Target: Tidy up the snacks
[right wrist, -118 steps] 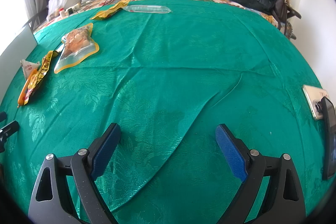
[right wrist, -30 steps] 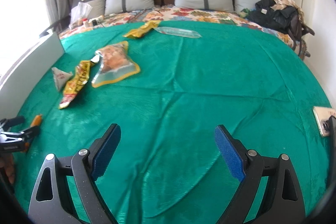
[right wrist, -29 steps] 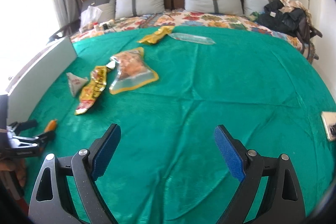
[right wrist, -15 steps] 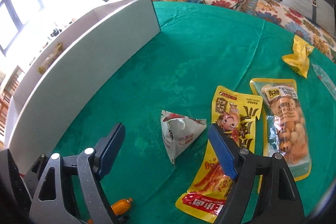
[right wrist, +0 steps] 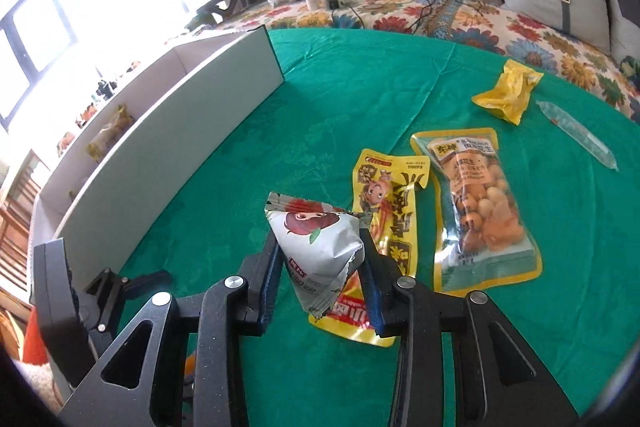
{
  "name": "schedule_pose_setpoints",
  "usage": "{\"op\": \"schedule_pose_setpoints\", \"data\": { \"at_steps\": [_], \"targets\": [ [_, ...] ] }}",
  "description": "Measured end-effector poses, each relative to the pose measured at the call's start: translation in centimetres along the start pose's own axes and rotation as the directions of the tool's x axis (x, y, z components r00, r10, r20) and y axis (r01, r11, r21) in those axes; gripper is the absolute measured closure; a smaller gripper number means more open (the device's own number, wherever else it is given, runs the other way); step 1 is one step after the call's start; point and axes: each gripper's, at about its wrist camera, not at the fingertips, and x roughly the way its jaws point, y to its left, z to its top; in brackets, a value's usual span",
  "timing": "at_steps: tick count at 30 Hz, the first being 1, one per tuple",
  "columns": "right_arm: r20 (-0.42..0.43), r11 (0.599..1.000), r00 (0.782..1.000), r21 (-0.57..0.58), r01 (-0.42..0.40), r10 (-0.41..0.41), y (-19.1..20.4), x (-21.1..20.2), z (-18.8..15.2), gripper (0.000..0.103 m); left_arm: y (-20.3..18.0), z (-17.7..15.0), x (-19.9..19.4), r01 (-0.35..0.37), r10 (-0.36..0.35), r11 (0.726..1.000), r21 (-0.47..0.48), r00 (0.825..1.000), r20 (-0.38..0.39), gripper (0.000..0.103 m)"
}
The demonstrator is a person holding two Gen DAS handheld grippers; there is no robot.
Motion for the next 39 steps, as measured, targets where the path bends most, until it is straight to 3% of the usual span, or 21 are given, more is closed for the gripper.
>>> {"op": "schedule_pose_setpoints", "data": {
  "at_steps": [5, 8, 11, 15, 18, 21, 28, 39],
  "targets": [
    [-0.055, 0.977, 0.976, 0.026, 0.213, -0.211, -4.2, -4.1, -7.8, 0.065, 0.0, 0.0, 0.0, 0.0, 0.0, 1.0, 0.0, 1.0, 0.0, 0.0],
    [-0.073, 0.951, 0.965, 0.166, 0.261, -0.252, -7.5, -5.9, -11.3, 0.065, 0.0, 0.0, 0.0, 0.0, 0.0, 1.0, 0.0, 1.0, 0.0, 0.0],
    [-0.064, 0.931, 0.957, 0.22, 0.29, -0.283, -8.8, -6.3, -13.4, 0.065, 0.0, 0.0, 0.0, 0.0, 0.0, 1.0, 0.0, 1.0, 0.0, 0.0],
    [-0.033, 0.93, 0.958, 0.231, 0.286, -0.286, -9.3, -5.9, -13.5, 0.054, 0.0, 0.0, 0.0, 0.0, 0.0, 1.0, -0.001, 1.0, 0.0, 0.0],
    [-0.006, 0.935, 0.961, 0.228, 0.272, -0.278, -9.3, -5.5, -13.5, 0.033, 0.0, 0.0, 0.0, 0.0, 0.0, 1.0, 0.0, 1.0, 0.0, 0.0],
    [0.006, 0.935, 0.955, 0.205, 0.289, -0.296, -8.8, -5.1, -13.7, 0.027, 0.0, 0.0, 0.0, 0.0, 0.0, 1.0, -0.001, 1.0, 0.0, 0.0],
    [-0.009, 0.929, 0.939, 0.142, 0.342, -0.344, -7.7, -4.3, -13.7, 0.018, 0.0, 0.0, 0.0, 0.0, 0.0, 1.0, -0.001, 1.0, 0.0, 0.0],
    [-0.016, 0.933, 0.941, 0.13, 0.336, -0.337, -7.8, -4.1, -13.8, 0.011, 0.0, 0.0, 0.1, 0.001, -0.001, 1.0, -0.001, 1.0, 0.001, 0.0]
  ]
}}
